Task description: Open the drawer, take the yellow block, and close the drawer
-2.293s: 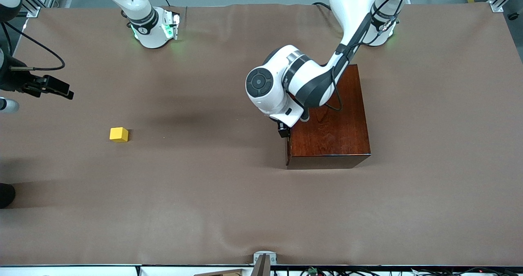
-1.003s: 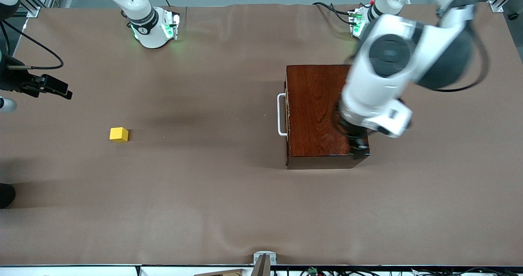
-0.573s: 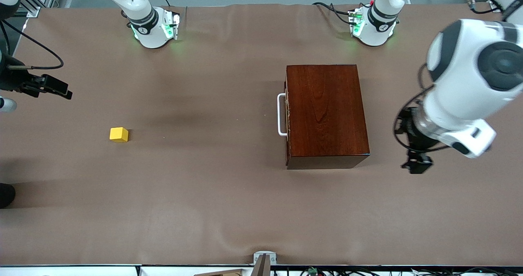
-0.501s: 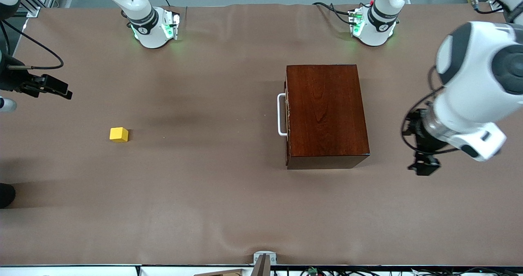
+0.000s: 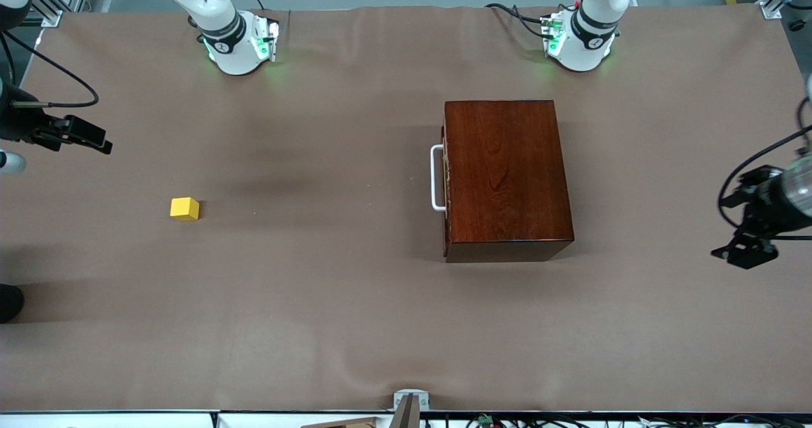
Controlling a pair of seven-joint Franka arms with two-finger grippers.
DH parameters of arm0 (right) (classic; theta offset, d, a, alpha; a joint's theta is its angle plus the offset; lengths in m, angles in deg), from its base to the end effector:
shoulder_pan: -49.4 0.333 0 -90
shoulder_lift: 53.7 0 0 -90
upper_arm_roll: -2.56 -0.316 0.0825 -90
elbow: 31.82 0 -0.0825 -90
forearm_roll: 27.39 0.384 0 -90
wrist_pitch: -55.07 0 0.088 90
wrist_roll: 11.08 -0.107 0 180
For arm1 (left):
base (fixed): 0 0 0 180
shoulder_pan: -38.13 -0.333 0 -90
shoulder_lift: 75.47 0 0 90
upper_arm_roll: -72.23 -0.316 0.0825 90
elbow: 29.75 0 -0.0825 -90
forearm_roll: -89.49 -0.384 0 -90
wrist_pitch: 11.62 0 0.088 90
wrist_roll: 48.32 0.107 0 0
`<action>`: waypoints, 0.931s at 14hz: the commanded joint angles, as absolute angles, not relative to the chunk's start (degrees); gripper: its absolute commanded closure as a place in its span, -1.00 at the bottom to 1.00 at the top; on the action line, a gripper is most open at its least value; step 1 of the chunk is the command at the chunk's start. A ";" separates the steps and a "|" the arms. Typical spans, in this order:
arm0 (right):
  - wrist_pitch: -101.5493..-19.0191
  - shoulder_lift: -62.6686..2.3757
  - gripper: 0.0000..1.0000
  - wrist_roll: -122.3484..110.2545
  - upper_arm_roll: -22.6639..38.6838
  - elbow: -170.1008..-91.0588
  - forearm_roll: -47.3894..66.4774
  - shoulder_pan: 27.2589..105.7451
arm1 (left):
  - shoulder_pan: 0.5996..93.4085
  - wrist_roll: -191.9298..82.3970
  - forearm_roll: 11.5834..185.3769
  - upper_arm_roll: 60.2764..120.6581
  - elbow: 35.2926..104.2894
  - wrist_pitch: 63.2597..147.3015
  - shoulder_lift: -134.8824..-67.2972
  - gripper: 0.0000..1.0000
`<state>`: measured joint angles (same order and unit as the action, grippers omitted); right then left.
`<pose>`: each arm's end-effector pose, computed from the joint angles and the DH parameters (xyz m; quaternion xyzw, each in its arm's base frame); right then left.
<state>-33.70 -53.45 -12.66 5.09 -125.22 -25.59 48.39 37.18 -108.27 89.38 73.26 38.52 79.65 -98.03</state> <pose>0.5501 -0.0306 0.5925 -0.9980 0.0450 0.0423 0.0163 0.6714 0.0018 0.5638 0.8662 0.4996 0.0021 0.0041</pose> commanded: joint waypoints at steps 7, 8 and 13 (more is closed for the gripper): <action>-33.34 -54.14 -1.00 -12.13 5.11 -124.99 -26.60 48.70 | 38.20 -66.00 95.20 72.58 55.77 78.30 -82.16 -1.00; -33.26 -54.14 -1.00 -12.13 5.11 -124.99 -26.60 48.70 | 38.74 -64.50 95.03 72.23 56.03 77.51 -81.10 -1.00; -33.34 -54.14 -1.00 -12.13 5.11 -124.90 -26.60 48.70 | 42.07 -53.24 93.89 69.60 56.65 74.95 -78.20 -1.00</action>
<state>-33.70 -53.45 -12.60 5.08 -125.20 -25.59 48.39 39.74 -56.26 94.24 71.99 54.54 75.35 -80.58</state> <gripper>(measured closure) 0.000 0.000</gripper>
